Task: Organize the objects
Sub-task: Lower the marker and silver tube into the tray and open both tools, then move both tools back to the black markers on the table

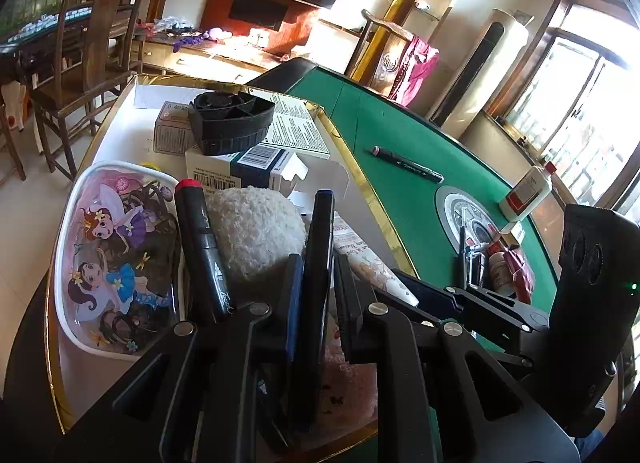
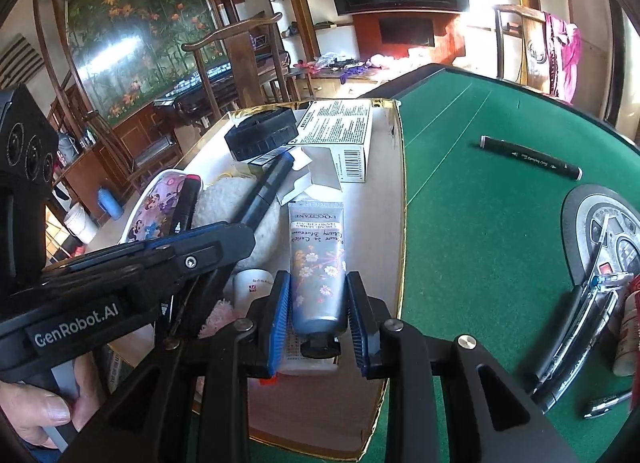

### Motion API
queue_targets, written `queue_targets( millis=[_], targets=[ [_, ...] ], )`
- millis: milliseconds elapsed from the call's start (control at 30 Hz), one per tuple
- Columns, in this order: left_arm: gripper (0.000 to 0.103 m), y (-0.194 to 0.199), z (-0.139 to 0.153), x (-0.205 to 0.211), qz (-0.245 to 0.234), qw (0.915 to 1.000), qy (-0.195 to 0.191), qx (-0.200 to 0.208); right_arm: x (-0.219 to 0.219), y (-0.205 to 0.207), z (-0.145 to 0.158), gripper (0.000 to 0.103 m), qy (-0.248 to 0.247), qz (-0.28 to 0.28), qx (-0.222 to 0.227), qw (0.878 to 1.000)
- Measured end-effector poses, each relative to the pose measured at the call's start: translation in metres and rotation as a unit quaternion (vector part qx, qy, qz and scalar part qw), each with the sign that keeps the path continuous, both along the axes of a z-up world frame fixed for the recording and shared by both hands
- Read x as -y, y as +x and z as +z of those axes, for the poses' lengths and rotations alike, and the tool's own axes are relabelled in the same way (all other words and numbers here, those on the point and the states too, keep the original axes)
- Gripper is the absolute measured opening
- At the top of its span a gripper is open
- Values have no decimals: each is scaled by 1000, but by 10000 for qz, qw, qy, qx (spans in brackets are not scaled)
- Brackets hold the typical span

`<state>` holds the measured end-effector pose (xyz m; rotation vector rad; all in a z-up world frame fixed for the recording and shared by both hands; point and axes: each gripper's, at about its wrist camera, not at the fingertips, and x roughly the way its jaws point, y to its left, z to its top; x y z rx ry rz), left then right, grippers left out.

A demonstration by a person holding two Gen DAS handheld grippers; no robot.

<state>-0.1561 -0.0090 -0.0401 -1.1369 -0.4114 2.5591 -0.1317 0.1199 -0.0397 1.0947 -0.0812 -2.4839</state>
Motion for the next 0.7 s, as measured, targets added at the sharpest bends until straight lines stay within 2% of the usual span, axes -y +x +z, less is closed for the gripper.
queue_targets(
  millis=[67, 167, 333, 433, 600, 700],
  targets=[
    [32, 2, 1, 0, -31, 10000, 40, -14, 0, 1, 1, 28, 58, 27, -12, 10000],
    [45, 7, 7, 1, -11, 9999, 105, -61, 0, 5, 4, 29, 63, 69, -93, 9999],
    [46, 17, 18, 0, -51, 9998, 133, -146, -11, 17, 17, 29, 21, 74, -315, 9995],
    [46, 24, 27, -10, -180, 9996, 41, -235, -30, 29, 26, 29, -183, 100, -412, 9989],
    [46, 29, 39, -46, -661, 9970, -234, -322, -97, 53, 44, 30, -520, -153, -568, 9969],
    [46, 19, 47, -74, -1024, 9940, -301, -221, -152, 72, 53, 33, -557, -534, -748, 9942]
  ],
)
